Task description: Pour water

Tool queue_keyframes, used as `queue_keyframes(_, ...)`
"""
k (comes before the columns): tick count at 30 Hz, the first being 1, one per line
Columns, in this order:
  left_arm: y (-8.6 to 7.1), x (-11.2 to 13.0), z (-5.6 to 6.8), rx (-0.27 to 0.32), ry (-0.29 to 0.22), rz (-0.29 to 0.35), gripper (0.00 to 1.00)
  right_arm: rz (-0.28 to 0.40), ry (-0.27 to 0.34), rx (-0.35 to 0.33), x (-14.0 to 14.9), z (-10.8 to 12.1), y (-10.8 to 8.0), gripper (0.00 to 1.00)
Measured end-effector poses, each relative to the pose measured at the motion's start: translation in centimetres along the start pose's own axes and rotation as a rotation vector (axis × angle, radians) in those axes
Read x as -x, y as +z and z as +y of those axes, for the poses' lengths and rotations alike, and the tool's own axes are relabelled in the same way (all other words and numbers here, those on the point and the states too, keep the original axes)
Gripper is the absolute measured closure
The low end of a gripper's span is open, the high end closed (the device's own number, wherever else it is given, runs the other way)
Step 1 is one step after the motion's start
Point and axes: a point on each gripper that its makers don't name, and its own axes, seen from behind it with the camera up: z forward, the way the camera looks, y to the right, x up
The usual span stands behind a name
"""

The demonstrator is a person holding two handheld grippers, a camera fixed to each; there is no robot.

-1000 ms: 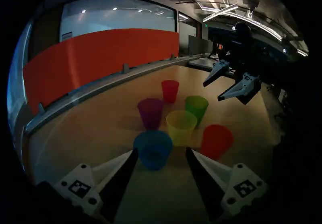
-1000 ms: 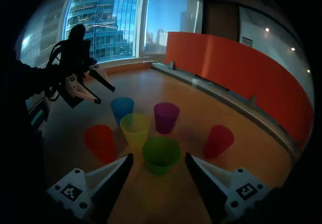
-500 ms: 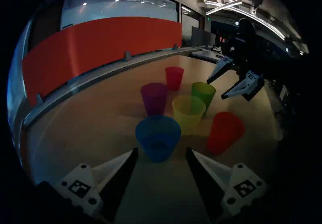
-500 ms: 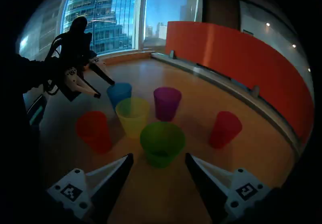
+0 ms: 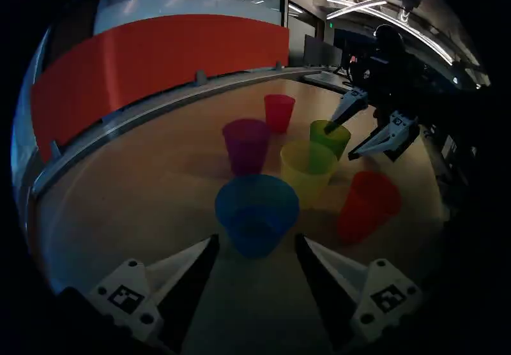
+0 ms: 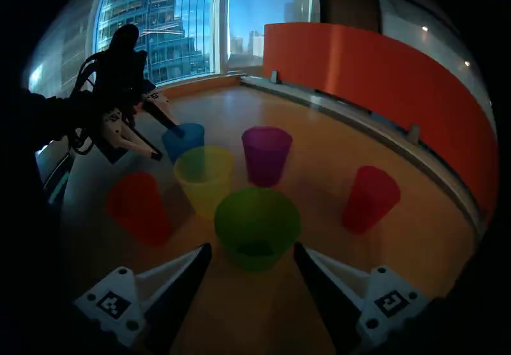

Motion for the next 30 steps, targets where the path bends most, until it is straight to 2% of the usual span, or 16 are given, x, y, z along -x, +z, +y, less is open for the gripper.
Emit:
queue_keyframes(13,1.8,-0.4,0.0,0.021,-0.004,-0.005,0.13,-0.021,0.014,-0.013,0.4,0.3,1.2,0.01)
queue_keyframes(30,3.0,-1.2,0.3,0.038,0.001,-0.002,0.13,-0.012,0.019,-0.026,-0.5,0.0,2.1,0.01)
